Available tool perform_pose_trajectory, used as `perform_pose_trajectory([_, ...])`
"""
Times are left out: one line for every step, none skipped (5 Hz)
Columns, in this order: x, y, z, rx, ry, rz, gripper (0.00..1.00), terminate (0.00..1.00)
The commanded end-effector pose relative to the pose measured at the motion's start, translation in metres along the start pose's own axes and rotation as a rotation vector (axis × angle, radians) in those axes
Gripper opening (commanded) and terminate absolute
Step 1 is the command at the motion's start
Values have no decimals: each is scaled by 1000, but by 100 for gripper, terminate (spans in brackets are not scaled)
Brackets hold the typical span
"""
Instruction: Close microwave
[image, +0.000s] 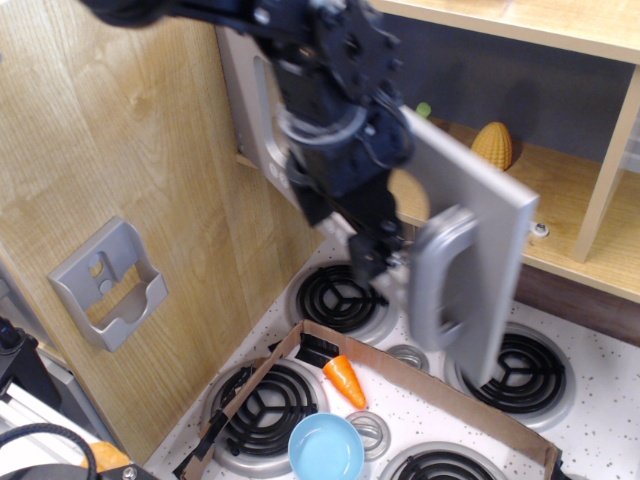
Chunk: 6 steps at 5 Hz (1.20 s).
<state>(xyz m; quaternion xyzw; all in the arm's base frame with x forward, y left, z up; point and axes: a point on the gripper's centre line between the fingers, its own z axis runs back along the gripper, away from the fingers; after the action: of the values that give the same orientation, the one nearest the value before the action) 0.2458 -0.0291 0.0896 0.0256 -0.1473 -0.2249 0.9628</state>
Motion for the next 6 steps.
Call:
perform_pose_trajectory([47,-1,0,-13,-69,-64,100,0])
perform_pose_trajectory([68,2,3,-10,-91,-113,100,0])
perform_pose_trajectory([86,4,5,-1,-120,-152,100,0])
perform_pose_trajectory([100,5,7,6,-134,-188,100,0])
perform_pose_trajectory([110,7,8,10,-147,-217,100,0])
perform_pose_trajectory([116,6,7,14,-161,-239,100,0])
